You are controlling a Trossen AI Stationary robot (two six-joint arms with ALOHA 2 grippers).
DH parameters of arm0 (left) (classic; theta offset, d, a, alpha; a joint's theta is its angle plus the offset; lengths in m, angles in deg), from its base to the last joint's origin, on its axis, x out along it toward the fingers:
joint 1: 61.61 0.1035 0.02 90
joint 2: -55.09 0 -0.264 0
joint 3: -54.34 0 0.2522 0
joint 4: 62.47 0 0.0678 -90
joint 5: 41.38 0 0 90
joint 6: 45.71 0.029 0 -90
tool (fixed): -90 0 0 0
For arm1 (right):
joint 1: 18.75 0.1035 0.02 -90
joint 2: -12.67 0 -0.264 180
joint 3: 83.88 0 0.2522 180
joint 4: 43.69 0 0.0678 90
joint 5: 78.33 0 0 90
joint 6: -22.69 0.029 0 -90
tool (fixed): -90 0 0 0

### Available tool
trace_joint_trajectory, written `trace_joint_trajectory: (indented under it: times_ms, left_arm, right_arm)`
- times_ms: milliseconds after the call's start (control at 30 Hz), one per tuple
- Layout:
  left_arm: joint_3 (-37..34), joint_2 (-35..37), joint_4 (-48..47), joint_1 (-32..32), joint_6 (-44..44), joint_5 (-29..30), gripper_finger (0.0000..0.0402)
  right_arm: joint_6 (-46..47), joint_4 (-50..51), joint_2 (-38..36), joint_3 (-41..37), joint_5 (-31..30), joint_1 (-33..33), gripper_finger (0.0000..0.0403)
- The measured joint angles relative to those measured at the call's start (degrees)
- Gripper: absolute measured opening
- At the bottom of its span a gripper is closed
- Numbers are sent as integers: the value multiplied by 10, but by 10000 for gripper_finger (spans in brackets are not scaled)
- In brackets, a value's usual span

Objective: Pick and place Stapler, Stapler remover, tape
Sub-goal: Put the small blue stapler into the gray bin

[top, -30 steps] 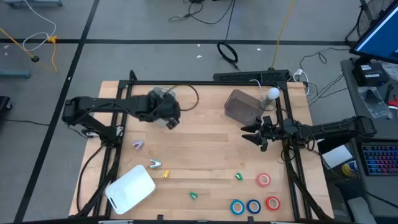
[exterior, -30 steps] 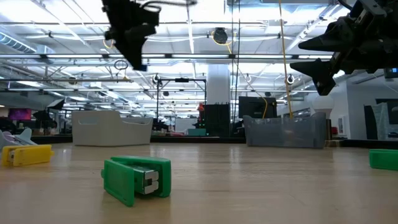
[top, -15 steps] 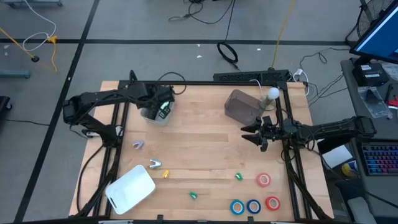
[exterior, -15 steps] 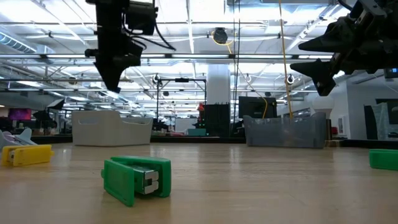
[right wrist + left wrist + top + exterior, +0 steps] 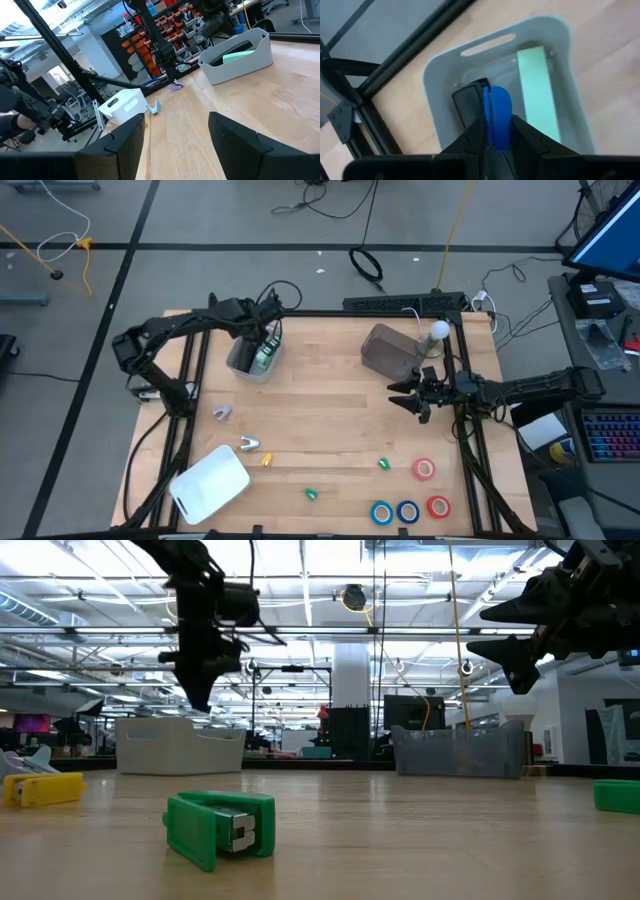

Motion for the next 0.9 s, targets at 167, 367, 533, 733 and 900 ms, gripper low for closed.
trace_joint_trajectory:
  times_ms: [167, 367, 533, 733, 900]
  left_arm:
    - [0, -54, 46, 8, 24, -6, 62]
    - [0, -103, 51, 12, -3, -7, 62]
    - [0, -116, 54, 12, -8, -4, 62]
    - [0, -117, 58, 22, -9, 4, 62]
    - [0, -116, 58, 29, -9, -5, 63]
  right_arm:
    - [2, 0, 0, 0, -1, 0, 212]
    - [10, 1, 0, 0, 1, 0, 212]
    - [11, 0, 0, 0, 1, 0, 212]
    - [11, 0, 0, 0, 1, 0, 212]
    - [11, 0, 0, 0, 0, 0, 212]
